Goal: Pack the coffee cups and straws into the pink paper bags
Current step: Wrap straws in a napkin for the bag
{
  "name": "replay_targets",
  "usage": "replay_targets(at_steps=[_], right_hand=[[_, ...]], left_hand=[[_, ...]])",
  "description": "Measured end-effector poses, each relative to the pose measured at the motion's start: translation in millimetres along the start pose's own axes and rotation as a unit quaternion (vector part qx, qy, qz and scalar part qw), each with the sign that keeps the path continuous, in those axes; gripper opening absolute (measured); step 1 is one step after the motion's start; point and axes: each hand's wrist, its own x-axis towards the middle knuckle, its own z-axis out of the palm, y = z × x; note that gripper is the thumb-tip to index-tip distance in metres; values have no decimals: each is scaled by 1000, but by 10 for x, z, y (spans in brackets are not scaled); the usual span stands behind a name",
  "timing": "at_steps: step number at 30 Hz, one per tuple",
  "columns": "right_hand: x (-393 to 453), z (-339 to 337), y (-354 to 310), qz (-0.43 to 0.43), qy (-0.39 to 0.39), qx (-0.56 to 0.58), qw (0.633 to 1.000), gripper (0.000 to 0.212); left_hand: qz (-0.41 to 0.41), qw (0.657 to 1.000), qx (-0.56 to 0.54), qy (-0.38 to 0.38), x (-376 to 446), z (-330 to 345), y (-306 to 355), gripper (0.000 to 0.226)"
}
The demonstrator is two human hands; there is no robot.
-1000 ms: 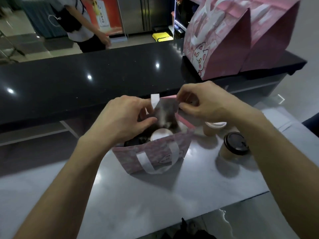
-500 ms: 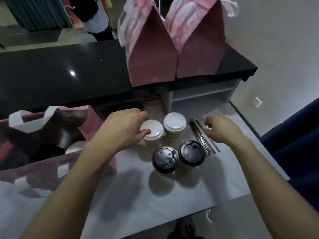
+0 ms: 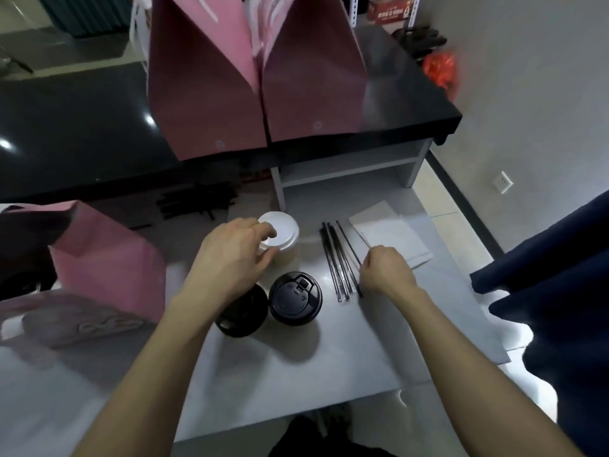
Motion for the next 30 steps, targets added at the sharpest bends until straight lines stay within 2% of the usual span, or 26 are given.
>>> replay_targets(at_steps=[3, 5, 7, 8, 10, 13, 15, 17, 19, 23, 27, 30], right_hand=[[-96, -262, 54, -71, 84, -34, 993, 12], [-191, -417, 25, -171, 137, -54, 974, 12], [-277, -498, -47, -279, 176, -23, 944, 13], [-304, -500, -84, -313, 195, 2, 930, 15], [-305, -447, -147, -322, 242, 67, 913, 17], [-248, -254, -164, -232, 293, 197, 906, 16], [-122, -64, -96, -138, 238, 175, 945, 17], [4, 133, -45, -59, 107, 71, 990, 21], [66, 263, -33, -25, 32, 44, 998, 22], [155, 317, -38, -21, 10, 51, 998, 19], [157, 303, -2, -30, 26, 40, 998, 30], [128, 310, -51, -26, 17, 37, 999, 19]], left_hand=[[71, 996, -14, 43, 130, 49, 231, 35], [148, 987, 3, 67, 249, 125, 421, 48], [185, 980, 41, 54, 394, 214, 584, 59], [180, 981, 64, 29, 457, 260, 640, 56], [141, 984, 106, -7, 533, 331, 650, 39], [69, 992, 107, 12, 533, 364, 468, 32], [35, 994, 85, 52, 516, 396, 294, 29], [7, 996, 67, 62, 493, 408, 174, 32], [-14, 997, 43, 55, 488, 406, 131, 34], [-8, 998, 26, 48, 463, 416, 161, 31], [-8, 999, 6, 38, 502, 431, 187, 32], [0, 999, 6, 33, 535, 448, 217, 32]])
